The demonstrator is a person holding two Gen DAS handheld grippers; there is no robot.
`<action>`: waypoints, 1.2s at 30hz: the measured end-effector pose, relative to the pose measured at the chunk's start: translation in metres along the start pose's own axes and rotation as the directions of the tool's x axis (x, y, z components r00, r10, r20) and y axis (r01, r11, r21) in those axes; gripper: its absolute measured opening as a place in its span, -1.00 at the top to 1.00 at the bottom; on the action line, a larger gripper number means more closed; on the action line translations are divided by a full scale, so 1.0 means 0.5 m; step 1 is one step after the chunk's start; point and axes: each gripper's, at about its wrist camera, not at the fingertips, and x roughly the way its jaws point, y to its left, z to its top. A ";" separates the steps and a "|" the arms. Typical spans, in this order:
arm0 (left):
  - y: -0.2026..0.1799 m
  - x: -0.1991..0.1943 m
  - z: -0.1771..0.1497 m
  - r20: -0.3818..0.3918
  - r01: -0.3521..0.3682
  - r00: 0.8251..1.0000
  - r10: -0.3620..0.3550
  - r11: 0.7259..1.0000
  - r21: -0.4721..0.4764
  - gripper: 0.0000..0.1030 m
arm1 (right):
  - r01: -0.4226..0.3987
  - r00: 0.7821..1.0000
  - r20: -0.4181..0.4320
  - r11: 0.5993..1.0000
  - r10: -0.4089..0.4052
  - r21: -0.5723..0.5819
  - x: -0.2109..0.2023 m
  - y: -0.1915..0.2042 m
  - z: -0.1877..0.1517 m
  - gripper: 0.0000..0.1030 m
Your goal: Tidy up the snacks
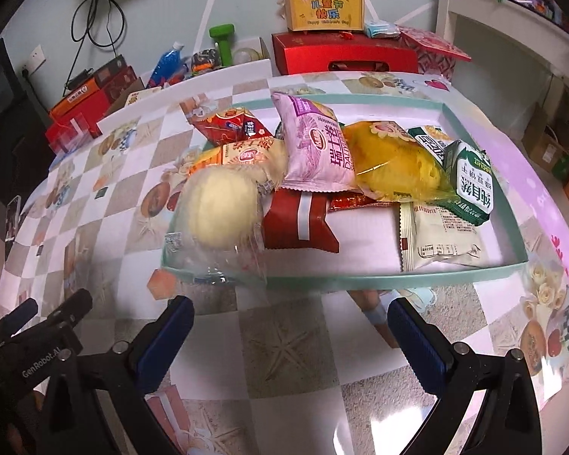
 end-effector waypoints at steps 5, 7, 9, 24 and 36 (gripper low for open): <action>-0.004 0.011 0.003 -0.015 0.006 1.000 -0.006 1.000 0.005 -0.99 | -0.005 1.000 0.001 1.000 0.005 -0.007 0.003 0.002 0.003 -1.00; -0.001 0.013 0.005 -0.016 0.012 1.000 -0.012 1.000 -0.003 -0.99 | -0.005 1.000 0.003 1.000 0.005 -0.007 0.004 0.001 0.005 -1.00; 0.000 0.013 0.007 -0.016 0.014 1.000 -0.015 1.000 -0.009 -0.99 | -0.006 1.000 0.010 1.000 0.006 -0.002 0.004 -0.001 0.007 -1.00; -0.007 0.044 0.009 -0.047 0.022 0.999 -0.022 1.000 -0.015 -0.99 | 0.003 1.000 0.005 1.000 -0.003 0.002 0.023 -0.006 0.013 -1.00; -0.009 0.049 0.009 -0.040 0.023 0.999 -0.024 1.000 -0.014 -0.99 | 0.001 1.000 -0.005 1.000 -0.001 0.000 0.035 -0.005 0.009 -1.00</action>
